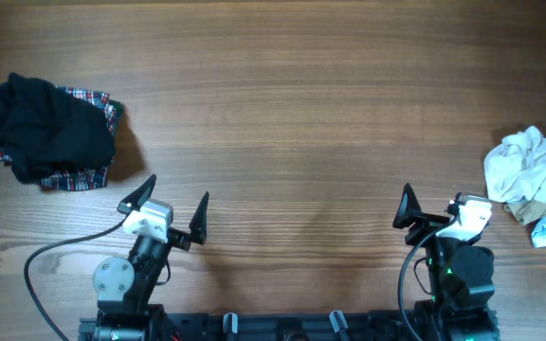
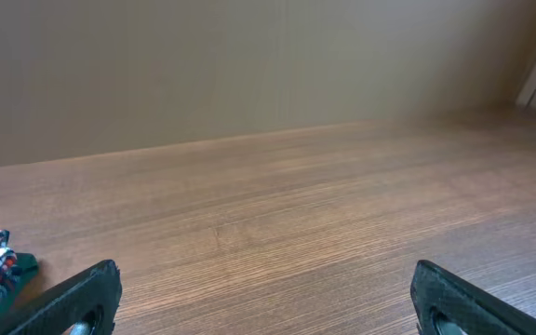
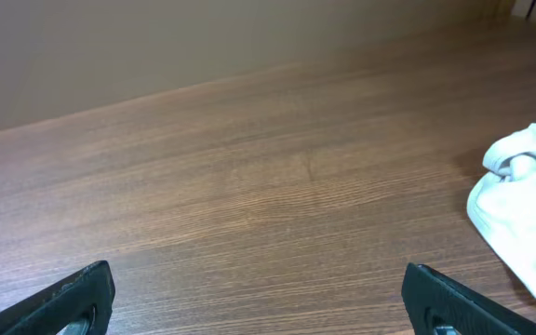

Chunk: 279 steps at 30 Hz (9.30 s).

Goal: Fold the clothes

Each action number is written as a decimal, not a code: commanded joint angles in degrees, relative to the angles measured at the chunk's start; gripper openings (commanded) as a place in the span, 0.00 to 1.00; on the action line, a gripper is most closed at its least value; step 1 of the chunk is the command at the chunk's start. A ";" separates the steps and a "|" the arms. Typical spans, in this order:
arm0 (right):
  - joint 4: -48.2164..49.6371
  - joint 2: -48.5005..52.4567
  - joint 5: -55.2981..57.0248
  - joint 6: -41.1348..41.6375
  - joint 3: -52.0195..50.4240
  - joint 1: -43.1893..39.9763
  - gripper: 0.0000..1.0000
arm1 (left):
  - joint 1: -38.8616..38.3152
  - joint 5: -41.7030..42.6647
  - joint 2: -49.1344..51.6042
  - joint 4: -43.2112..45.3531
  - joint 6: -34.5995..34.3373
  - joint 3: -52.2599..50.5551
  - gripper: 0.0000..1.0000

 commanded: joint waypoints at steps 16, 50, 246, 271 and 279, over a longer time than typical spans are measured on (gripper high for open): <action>0.33 -0.24 -0.50 0.24 -0.17 -0.13 1.00 | 0.39 -0.33 0.94 -0.28 0.24 -0.13 1.00; -25.03 60.28 -30.91 -0.33 55.28 -0.17 1.00 | -0.44 7.17 61.07 -33.66 -22.51 63.08 1.00; -32.63 88.98 -26.36 -14.47 86.58 19.58 0.14 | -15.37 -8.55 72.15 -36.06 -19.19 72.96 0.99; -30.14 117.79 -22.05 -4.11 81.46 17.84 0.79 | -14.14 -8.72 76.78 -42.25 -17.70 72.98 0.99; -25.16 119.78 -29.92 -12.68 81.37 14.93 0.83 | -14.21 -7.82 76.78 -42.23 -17.73 72.98 0.99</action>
